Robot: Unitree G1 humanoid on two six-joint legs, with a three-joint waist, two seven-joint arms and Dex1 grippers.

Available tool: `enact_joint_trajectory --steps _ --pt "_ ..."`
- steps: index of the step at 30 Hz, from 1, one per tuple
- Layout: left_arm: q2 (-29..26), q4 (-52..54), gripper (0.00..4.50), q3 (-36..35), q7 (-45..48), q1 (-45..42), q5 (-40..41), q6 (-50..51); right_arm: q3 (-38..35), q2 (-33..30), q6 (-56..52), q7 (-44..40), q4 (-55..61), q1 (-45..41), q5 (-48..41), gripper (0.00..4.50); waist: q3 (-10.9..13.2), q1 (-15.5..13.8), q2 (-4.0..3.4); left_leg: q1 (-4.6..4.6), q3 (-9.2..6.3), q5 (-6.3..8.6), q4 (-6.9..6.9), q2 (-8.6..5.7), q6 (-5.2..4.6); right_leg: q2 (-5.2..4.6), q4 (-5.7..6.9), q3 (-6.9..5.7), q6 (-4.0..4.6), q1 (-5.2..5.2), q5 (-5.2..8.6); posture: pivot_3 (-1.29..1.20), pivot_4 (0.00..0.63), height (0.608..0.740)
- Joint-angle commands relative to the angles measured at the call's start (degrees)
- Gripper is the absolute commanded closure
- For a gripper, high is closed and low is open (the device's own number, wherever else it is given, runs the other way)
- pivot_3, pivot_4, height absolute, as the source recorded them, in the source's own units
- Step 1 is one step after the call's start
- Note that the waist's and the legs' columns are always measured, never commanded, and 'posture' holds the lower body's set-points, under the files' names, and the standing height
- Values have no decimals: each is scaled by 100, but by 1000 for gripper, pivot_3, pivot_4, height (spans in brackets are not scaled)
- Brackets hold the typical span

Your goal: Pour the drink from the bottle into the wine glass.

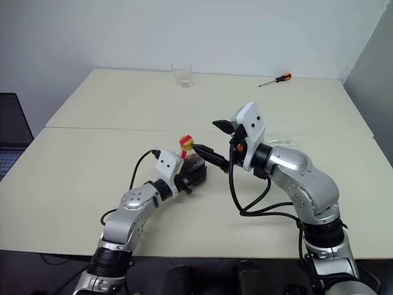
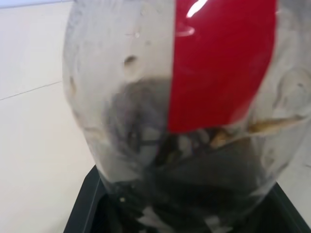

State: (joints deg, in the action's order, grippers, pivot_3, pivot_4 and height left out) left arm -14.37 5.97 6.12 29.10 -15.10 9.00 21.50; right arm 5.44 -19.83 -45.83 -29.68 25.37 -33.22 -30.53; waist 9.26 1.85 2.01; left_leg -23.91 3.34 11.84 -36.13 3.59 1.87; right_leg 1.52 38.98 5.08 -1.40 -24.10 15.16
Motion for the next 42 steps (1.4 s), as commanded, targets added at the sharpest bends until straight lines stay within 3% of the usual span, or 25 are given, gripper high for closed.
enact_joint_trajectory --steps 1,34,37,42 --pt "29 356 2685 98 16 103 71 29 10 59 -107 171 305 -80 -42 0 0 1 0 0 0 0 0 0 0 0 0 0 0 0 0 0 150 740" --pt "14 224 2738 302 36 48 -108 -104 613 533 -32 400 -555 -390 721 0 0 0 0 0 -1 0 1 0 0 0 -2 -3 0 0 0 0 150 740" --pt "7 228 2739 301 38 57 -110 -102 605 547 -21 379 -578 -398 727 620 0 0 0 0 -1 0 1 0 0 0 -2 -2 0 0 0 0 150 740" --pt "7 242 2739 297 20 70 -118 -97 624 570 -19 336 -565 -396 740 2349 0 1 0 0 -2 0 1 1 0 0 -2 -3 0 0 0 0 150 740"
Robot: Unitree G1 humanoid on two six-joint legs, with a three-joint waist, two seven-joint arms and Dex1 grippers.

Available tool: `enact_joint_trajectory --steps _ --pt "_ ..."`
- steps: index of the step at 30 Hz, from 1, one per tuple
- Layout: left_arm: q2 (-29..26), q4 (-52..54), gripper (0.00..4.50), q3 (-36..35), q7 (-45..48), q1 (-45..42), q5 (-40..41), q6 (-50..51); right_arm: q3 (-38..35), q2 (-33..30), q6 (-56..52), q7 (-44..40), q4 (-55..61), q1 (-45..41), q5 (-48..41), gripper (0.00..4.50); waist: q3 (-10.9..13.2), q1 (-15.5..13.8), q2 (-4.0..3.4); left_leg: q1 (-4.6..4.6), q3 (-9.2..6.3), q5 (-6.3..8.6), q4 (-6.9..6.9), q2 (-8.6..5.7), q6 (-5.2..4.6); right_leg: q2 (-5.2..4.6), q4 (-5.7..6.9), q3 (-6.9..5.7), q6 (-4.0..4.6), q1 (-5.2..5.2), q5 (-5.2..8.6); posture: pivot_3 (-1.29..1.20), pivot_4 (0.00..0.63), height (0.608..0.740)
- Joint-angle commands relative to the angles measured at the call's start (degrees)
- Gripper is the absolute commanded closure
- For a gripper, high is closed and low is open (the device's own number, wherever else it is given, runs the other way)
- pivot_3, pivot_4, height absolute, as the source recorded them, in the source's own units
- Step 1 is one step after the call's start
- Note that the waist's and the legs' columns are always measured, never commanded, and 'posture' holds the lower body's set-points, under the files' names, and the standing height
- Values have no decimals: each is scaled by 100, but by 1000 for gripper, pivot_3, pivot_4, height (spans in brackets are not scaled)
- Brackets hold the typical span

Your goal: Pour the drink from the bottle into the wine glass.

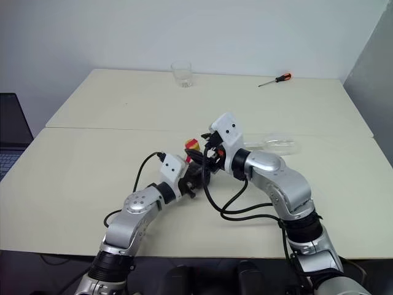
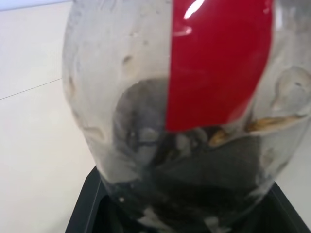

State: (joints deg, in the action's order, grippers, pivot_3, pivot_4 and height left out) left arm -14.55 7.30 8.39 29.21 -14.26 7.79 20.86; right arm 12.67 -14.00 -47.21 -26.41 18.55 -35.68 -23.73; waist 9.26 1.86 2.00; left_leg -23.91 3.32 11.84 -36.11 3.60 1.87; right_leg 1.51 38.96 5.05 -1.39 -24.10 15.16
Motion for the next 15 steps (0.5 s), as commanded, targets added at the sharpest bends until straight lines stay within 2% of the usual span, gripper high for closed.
enact_joint_trajectory --steps 1,3,10,15 --pt "25 111 2739 71 8 -12 3 -32 -94 -11 117 -5 120 -151 61 2678 0 0 0 0 0 0 0 0 0 0 0 -1 0 0 0 0 150 740" --pt "24 119 2746 70 5 -10 3 -25 -88 -9 108 -35 128 -155 58 3247 0 1 0 0 1 0 0 0 0 0 0 0 0 0 0 0 150 740" --pt "20 117 3350 80 3 -15 7 -15 -118 10 88 -77 157 -185 29 3253 0 3 0 0 0 0 0 0 0 0 0 -1 0 -2 0 0 150 740" --pt "17 101 3515 99 16 -17 3 -17 -197 31 35 -89 167 -199 -53 3253 0 4 0 0 1 0 1 0 0 0 0 0 0 -2 0 0 150 740"
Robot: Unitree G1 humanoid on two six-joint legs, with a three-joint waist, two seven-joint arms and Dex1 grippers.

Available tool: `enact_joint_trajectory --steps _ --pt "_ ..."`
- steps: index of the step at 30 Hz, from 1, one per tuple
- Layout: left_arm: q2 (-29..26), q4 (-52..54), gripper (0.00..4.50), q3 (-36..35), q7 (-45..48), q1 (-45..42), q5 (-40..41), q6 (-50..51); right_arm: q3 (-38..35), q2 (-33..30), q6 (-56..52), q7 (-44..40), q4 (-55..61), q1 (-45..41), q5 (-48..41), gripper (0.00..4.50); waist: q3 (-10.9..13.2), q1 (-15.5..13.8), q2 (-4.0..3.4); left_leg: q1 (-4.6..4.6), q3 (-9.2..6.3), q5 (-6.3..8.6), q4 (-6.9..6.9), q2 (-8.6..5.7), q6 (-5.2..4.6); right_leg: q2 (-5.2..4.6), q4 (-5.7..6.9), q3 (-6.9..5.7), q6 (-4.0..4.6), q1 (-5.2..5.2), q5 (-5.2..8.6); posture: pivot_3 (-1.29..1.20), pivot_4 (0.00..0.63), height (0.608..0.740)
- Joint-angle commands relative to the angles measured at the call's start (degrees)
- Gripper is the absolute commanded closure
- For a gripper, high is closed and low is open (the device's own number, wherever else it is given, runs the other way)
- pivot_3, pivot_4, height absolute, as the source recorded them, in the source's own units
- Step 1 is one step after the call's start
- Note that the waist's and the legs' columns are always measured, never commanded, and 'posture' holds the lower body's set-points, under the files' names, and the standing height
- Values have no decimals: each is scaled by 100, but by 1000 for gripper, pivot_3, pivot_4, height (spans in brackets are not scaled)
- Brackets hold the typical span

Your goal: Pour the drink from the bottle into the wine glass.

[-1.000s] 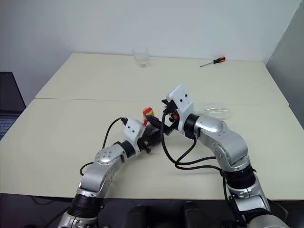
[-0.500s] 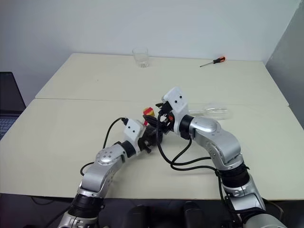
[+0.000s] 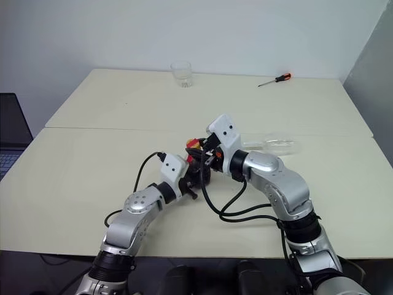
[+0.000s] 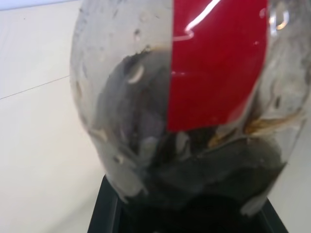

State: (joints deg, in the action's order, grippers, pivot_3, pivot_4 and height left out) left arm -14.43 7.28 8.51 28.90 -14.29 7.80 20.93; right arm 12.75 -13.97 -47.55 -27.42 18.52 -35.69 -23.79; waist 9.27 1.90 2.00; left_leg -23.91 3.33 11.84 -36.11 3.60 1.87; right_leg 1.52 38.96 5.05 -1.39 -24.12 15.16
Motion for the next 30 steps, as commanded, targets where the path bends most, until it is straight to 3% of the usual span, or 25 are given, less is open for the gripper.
enact_joint_trajectory --steps 1,2,11,13,20,21,23,30 --pt "4 98 3528 90 48 -12 -1 -28 -228 42 35 18 172 -192 -81 3253 0 0 0 0 0 0 0 0 0 0 0 0 0 0 0 0 150 740" --pt "5 102 3540 93 47 -5 -3 -31 -242 50 9 24 181 -182 -101 3253 0 0 0 0 0 0 0 0 0 0 0 0 0 0 0 0 150 740" --pt "4 136 3583 106 43 21 -3 -16 -249 54 37 17 186 -244 -58 167 0 0 0 0 -1 0 0 0 0 0 -1 0 0 0 0 0 150 740" --pt "8 149 3583 110 39 31 -1 -11 -235 42 30 6 187 -243 -49 123 0 0 0 0 0 0 1 0 0 0 -1 0 0 0 0 0 150 740" --pt "17 157 3583 108 16 43 -7 -4 -204 43 52 14 135 -211 2 123 0 0 0 0 0 0 1 0 0 0 -1 0 0 0 0 0 150 740" --pt "17 156 3583 107 14 44 -9 -5 -207 45 55 16 136 -211 2 301 0 0 0 0 0 0 1 0 0 0 -1 0 0 0 0 0 150 740" --pt "15 156 3583 102 10 41 -9 1 -212 50 59 20 129 -217 6 752 0 0 0 0 0 0 1 0 0 0 -1 0 0 0 0 0 150 740" --pt "18 146 3583 100 7 40 -4 5 -175 31 78 -3 117 -213 41 3218 0 1 0 0 -1 0 1 0 0 0 -1 0 0 0 0 0 150 740"
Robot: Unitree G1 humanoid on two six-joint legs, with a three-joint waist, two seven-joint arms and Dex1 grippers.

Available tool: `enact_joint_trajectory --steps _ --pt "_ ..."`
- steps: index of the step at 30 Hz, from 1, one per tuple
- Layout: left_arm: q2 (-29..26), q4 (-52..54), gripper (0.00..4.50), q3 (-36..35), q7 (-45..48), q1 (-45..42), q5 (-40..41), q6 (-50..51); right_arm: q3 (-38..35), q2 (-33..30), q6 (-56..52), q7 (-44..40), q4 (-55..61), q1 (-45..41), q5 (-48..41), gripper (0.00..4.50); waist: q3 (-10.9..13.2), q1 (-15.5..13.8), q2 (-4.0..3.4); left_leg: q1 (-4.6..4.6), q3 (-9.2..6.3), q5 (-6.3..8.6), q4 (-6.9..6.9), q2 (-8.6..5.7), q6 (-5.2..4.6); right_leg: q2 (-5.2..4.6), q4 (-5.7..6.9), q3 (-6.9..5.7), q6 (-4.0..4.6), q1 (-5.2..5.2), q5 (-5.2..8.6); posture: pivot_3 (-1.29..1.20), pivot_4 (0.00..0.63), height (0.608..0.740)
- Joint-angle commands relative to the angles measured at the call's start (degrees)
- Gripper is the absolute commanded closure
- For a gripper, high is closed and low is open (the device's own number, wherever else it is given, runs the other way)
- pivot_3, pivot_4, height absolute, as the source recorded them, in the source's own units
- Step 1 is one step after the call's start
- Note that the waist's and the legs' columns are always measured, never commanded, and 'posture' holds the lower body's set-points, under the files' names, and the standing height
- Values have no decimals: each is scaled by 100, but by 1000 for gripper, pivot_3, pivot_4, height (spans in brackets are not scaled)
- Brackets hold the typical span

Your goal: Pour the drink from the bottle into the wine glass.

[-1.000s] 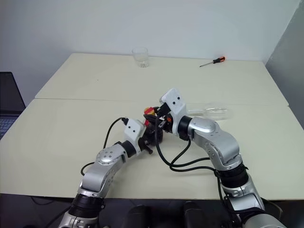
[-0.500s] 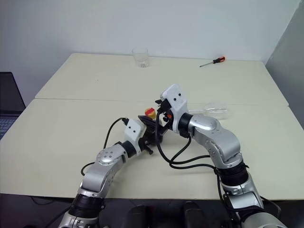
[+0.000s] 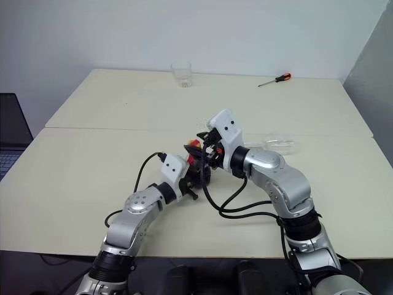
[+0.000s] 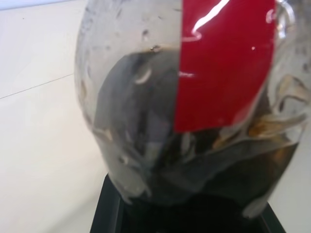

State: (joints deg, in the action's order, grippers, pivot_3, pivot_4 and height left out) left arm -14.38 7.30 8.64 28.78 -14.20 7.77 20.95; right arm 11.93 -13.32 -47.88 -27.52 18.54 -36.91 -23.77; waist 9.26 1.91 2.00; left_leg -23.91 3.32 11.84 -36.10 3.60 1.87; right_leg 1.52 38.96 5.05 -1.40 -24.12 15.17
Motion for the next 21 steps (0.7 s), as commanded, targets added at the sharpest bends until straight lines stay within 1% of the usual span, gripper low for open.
enact_joint_trajectory --steps 1,7,9,12,16,21 --pt "14 139 3583 92 20 37 -4 -2 -89 -31 114 6 117 -86 42 3319 0 0 0 0 0 0 0 0 0 0 0 0 0 0 0 0 150 740" --pt "19 131 3622 101 23 40 -3 5 -80 -67 137 -44 100 -73 42 3316 0 0 0 0 1 0 0 0 0 0 0 1 0 0 0 0 150 740" --pt "23 135 3622 95 21 37 3 10 -50 -165 273 -269 32 -66 19 3316 0 0 0 0 1 0 0 0 0 0 0 1 0 0 0 0 150 740" --pt "21 119 3626 102 31 13 4 20 -4 -334 823 -890 -417 -145 29 3316 0 0 0 0 1 0 0 -1 0 0 -2 -2 0 1 0 0 150 740" --pt "-35 106 3629 71 70 -35 9 41 391 -597 2110 -1984 -1711 -501 489 3316 0 7 0 3 3 0 0 -1 0 2 -2 -11 0 1 0 0 150 740" --pt "-120 170 3695 27 86 -22 18 84 723 -734 3326 -3442 -3290 -1088 776 3316 0 8 0 8 5 0 0 0 -1 4 -2 -11 0 4 0 0 150 740"
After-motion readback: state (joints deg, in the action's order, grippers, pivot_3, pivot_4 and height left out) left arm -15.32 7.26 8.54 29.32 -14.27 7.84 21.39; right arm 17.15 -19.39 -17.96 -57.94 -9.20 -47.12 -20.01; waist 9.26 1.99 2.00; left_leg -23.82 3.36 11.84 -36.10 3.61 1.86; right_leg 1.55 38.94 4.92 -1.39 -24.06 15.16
